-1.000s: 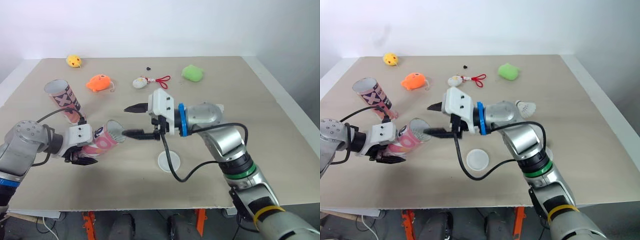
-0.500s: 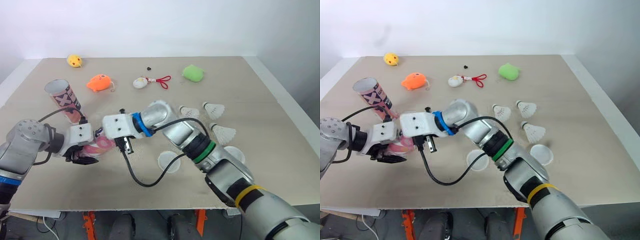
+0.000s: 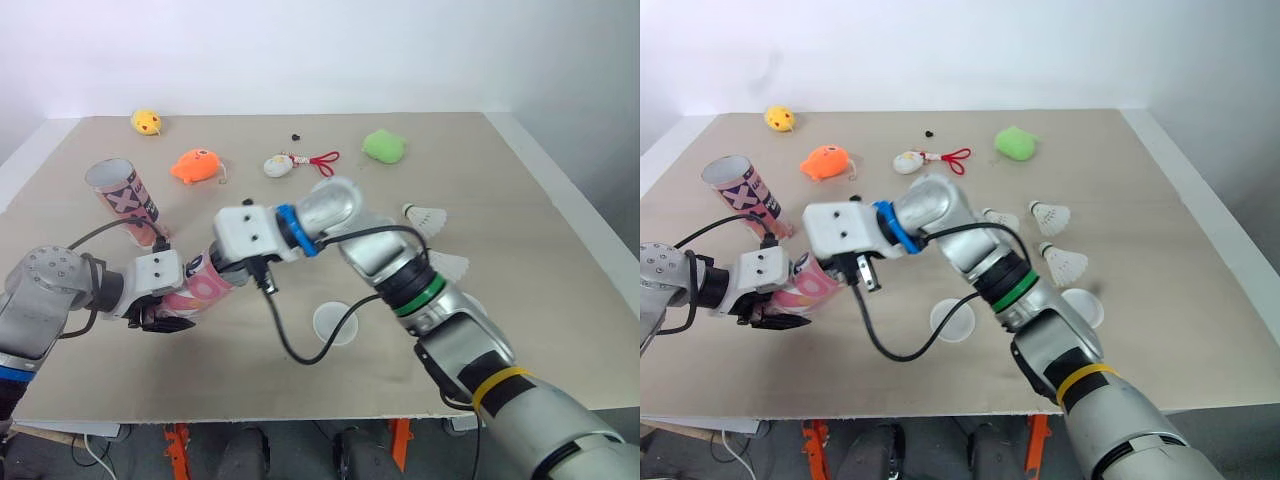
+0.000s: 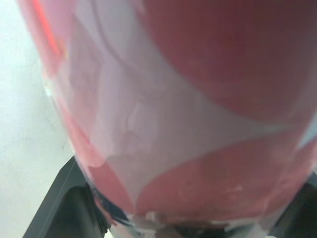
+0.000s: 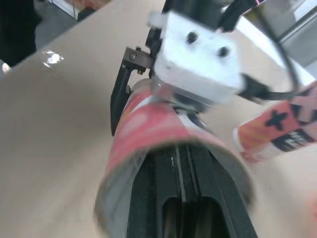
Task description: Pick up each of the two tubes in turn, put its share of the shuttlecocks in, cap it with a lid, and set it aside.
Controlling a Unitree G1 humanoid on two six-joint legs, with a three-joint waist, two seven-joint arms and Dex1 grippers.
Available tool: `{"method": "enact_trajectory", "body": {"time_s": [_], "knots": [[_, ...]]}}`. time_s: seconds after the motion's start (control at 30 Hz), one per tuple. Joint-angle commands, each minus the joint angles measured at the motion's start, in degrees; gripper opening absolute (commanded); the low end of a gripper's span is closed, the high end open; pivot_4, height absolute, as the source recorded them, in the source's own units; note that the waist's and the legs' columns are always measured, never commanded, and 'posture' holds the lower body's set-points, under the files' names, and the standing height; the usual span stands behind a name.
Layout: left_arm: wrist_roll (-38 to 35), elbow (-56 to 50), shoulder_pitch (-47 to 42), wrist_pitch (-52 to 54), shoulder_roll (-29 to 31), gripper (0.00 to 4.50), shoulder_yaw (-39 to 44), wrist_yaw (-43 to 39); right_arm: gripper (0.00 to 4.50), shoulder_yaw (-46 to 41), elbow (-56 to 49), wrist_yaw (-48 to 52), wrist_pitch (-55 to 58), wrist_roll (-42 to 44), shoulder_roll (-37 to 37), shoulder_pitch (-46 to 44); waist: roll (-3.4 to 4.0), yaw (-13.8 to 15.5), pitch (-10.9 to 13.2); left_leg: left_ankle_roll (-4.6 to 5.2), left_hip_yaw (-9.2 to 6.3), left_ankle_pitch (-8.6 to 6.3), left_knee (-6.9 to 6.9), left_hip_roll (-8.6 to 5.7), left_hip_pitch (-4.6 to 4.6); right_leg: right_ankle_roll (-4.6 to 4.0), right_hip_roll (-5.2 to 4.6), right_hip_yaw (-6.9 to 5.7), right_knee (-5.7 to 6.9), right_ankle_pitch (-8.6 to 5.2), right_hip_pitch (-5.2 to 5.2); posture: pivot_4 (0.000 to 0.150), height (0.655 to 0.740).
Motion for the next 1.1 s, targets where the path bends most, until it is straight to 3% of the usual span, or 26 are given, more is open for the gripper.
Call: {"method": "enact_trajectory", "body": {"time_s": [0.03, 0.23, 0.37, 0.5, 0.53, 0.67, 0.73, 0.9, 1.1], "knots": [[-1.3, -1.6, 0.2, 0.3, -0.1, 3.18, -1.0, -0.3, 0.04, -5.6, -9.6, 2.1, 5.0, 5.3, -4.0, -0.3, -0.01, 0.0, 0.0, 0.0, 0.0, 0.0, 0.0, 0.0, 0.0, 0.0, 0.0, 0.0, 0.0, 0.0, -0.01, 0.15, 0.74], [-3.8, -2.5, -2.1, 0.8, -1.7, 3.18, -0.3, 0.0, 0.04, -7.2, -12.0, 1.4, 9.2, 6.5, -7.7, 0.1, -0.09, 0.0, 0.1, 0.0, 0.0, 0.0, -0.01, 0.03, 0.0, -0.05, 0.04, -0.01, 0.0, -0.03, -0.03, 0.15, 0.74], [-4.9, -2.7, -4.7, -1.6, -7.2, 3.18, 1.6, 5.8, 0.04, -14.1, -17.1, 2.0, 16.1, 13.1, -13.8, 4.9, -0.42, 0.3, 0.3, 0.0, -0.11, 0.0, 0.01, 0.07, -0.1, -0.08, 0.09, -0.12, -0.01, -0.01, -0.04, 0.15, 0.74], [-9.1, -5.7, -4.4, 0.8, -15.5, 3.18, 3.0, 12.6, 1.43, -16.2, -22.1, 4.8, 21.7, 15.1, -24.6, 14.5, -0.56, 0.5, 0.3, -0.07, -0.16, -0.04, 0.05, -0.06, -0.24, -0.27, -0.08, -0.16, -0.07, 0.09, -0.03, 0.15, 0.74], [-9.5, -5.9, -4.2, 0.7, -18.2, 3.18, 3.4, 15.1, 2.01, -16.6, -23.2, 4.8, 22.6, 15.6, -26.7, 16.8, -0.59, 0.5, 0.3, -0.06, -0.18, -0.07, 0.06, -0.16, -0.27, -0.2, -0.21, -0.2, -0.1, 0.03, 0.0, 0.15, 0.74], [-9.8, -4.6, -1.2, -4.8, -29.7, 3.18, 4.5, 25.2, 3.92, -14.4, -26.7, 3.2, 21.8, 12.9, -31.4, 24.9, -0.59, -0.8, 0.4, 0.05, -0.05, -0.18, 0.11, -0.21, -0.35, -0.15, -0.19, 0.02, -0.05, 0.0, -0.15, 0.15, 0.74], [-9.9, -2.7, 0.3, -8.0, -34.8, 3.18, 4.5, 29.0, 4.44, -12.1, -27.1, 1.6, 20.4, 10.4, -31.7, 27.4, -0.64, -1.0, 0.4, 0.13, -0.08, -0.23, 0.1, -0.16, -0.3, -0.19, -0.13, 0.03, -0.03, 0.02, -0.13, 0.15, 0.74], [-7.9, 5.2, 4.0, -16.5, -42.5, 3.18, 3.0, 33.6, 4.44, -7.6, -22.9, -4.1, 17.6, 4.1, -28.3, 27.4, -0.7, -1.3, 0.5, 0.15, -0.18, -0.23, 0.1, -0.02, -0.13, -0.29, 0.18, 0.04, 0.01, 0.1, -0.07, 0.15, 0.74], [-4.4, 13.5, 5.3, -23.3, -44.7, 3.18, 1.2, 36.6, 4.44, -3.8, -20.6, -5.5, 17.4, 0.8, -25.2, 26.7, -0.73, -1.2, 0.5, -0.14, -0.19, -0.04, 0.18, -0.01, 0.0, 0.05, 0.19, 0.05, -0.03, 0.21, 0.13, 0.15, 0.74]]}}
